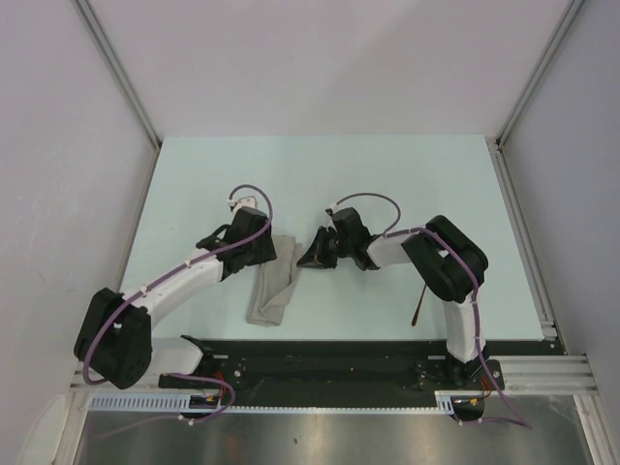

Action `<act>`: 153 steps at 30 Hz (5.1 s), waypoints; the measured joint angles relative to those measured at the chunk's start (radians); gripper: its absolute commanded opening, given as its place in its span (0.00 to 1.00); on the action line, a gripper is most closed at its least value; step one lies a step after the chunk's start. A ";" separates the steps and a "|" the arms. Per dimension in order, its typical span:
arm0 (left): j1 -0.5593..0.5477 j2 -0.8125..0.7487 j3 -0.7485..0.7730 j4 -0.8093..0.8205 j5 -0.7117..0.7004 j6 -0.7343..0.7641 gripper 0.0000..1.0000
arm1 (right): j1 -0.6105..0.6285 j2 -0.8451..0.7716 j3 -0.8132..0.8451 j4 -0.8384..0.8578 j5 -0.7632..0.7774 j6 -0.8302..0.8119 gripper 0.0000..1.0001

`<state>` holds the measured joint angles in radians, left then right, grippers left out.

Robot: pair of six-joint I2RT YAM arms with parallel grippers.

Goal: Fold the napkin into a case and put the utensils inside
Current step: Fold the 2/3-rectangle-folded napkin at the center of the board.

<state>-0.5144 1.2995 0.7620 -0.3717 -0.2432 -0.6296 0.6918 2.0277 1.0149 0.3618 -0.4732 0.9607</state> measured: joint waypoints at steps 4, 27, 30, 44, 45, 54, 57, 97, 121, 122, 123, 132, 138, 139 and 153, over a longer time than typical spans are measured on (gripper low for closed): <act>-0.004 -0.022 0.052 0.017 0.056 0.003 0.43 | 0.019 -0.013 0.000 0.020 0.015 0.016 0.04; -0.034 0.402 0.247 0.120 0.229 0.002 0.13 | 0.025 -0.079 -0.059 0.032 0.078 0.030 0.03; -0.034 0.437 0.278 0.105 0.189 0.003 0.11 | 0.025 -0.095 -0.079 0.033 0.088 0.031 0.02; -0.040 0.515 0.334 0.073 0.084 0.010 0.08 | 0.024 -0.122 -0.147 0.061 0.144 0.034 0.00; -0.041 0.515 0.334 0.073 0.078 0.011 0.08 | 0.024 -0.130 -0.154 0.065 0.150 0.034 0.00; -0.041 0.524 0.340 0.075 0.028 0.013 0.08 | 0.024 -0.180 -0.229 0.117 0.202 0.034 0.00; -0.041 0.526 0.340 0.077 0.027 0.014 0.08 | 0.029 -0.182 -0.249 0.132 0.204 0.035 0.00; -0.043 0.501 0.287 0.147 0.119 0.038 0.08 | -0.037 0.010 0.142 -0.185 0.142 -0.333 0.11; -0.090 0.462 0.213 0.235 0.149 0.083 0.08 | -0.101 0.057 0.193 -0.190 0.062 -0.253 0.00; -0.092 0.460 0.214 0.232 0.149 0.085 0.09 | -0.102 0.053 0.191 -0.193 0.062 -0.251 0.00; -0.092 0.457 0.214 0.227 0.149 0.089 0.11 | -0.103 0.047 0.184 -0.192 0.062 -0.249 0.00; -0.099 0.352 0.267 0.105 0.172 0.099 0.24 | -0.113 -0.003 0.171 -0.204 0.056 -0.243 0.01; -0.079 0.223 0.252 0.096 0.180 0.096 0.17 | -0.105 -0.028 0.160 -0.207 0.055 -0.230 0.03; -0.074 0.214 0.241 0.096 0.180 0.095 0.16 | -0.101 -0.029 0.160 -0.207 0.054 -0.227 0.03; -0.006 0.127 0.057 0.093 0.172 0.069 0.16 | 0.000 -0.022 0.157 -0.115 0.064 0.006 0.03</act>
<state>-0.5205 1.4265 0.8188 -0.2787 -0.0711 -0.5606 0.6922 2.0056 1.1721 0.2470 -0.4091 0.9668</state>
